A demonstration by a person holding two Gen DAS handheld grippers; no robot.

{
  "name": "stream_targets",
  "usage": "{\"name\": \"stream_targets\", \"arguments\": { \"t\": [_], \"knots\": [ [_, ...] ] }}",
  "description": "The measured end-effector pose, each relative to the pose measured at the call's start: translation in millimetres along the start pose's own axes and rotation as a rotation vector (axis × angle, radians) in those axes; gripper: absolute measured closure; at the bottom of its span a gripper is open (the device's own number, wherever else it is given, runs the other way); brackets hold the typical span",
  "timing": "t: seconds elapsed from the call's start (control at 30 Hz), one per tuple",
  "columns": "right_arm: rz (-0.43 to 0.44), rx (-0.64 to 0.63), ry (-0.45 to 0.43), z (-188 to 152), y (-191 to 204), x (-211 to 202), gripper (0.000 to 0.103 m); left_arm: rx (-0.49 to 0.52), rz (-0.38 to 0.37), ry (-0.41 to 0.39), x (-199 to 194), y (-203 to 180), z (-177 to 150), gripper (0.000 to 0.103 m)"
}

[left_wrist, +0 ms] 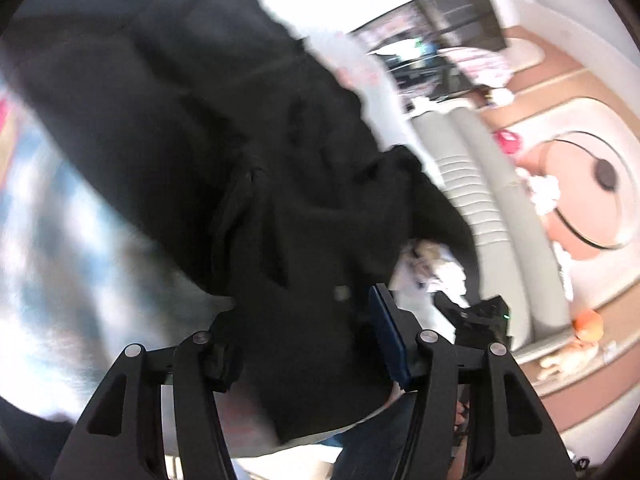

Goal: Fold clothes

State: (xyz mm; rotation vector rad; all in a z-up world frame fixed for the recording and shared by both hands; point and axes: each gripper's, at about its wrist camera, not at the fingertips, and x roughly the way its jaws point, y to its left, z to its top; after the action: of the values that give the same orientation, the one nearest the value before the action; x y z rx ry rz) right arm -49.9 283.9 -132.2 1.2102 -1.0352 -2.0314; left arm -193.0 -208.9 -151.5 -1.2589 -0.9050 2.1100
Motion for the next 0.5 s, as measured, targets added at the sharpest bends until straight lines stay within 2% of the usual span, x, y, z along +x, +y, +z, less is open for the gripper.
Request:
{"name": "stream_targets", "arguments": {
  "t": [0.03, 0.07, 0.13, 0.17, 0.23, 0.3, 0.43, 0.5],
  "knots": [
    [0.01, -0.016, 0.0, 1, 5, 2, 0.027, 0.007, 0.02, 0.006, 3, -1, 0, 0.046],
    [-0.019, -0.028, 0.0, 2, 6, 4, 0.027, 0.015, 0.04, 0.012, 7, -1, -1, 0.046],
    [-0.117, -0.015, 0.035, -1, -3, 15, 0.027, -0.044, 0.094, 0.053, 17, 16, -2, 0.046],
    [-0.121, 0.015, 0.049, -3, -11, 16, 0.027, -0.084, 0.078, 0.064, 18, 26, -4, 0.046],
    [-0.083, 0.06, 0.05, -8, -23, 16, 0.03, -0.14, 0.024, 0.045, 16, 38, -6, 0.046],
    [-0.056, 0.052, 0.052, -11, -23, 15, 0.03, -0.155, -0.008, 0.029, 15, 38, -5, 0.046],
    [0.02, 0.034, 0.059, -8, -16, 11, 0.03, -0.129, -0.075, 0.004, 12, 18, 2, 0.046],
    [0.032, 0.049, 0.042, -5, -16, 5, 0.029, -0.109, -0.065, 0.003, 11, 9, 3, 0.046]
  ]
}}
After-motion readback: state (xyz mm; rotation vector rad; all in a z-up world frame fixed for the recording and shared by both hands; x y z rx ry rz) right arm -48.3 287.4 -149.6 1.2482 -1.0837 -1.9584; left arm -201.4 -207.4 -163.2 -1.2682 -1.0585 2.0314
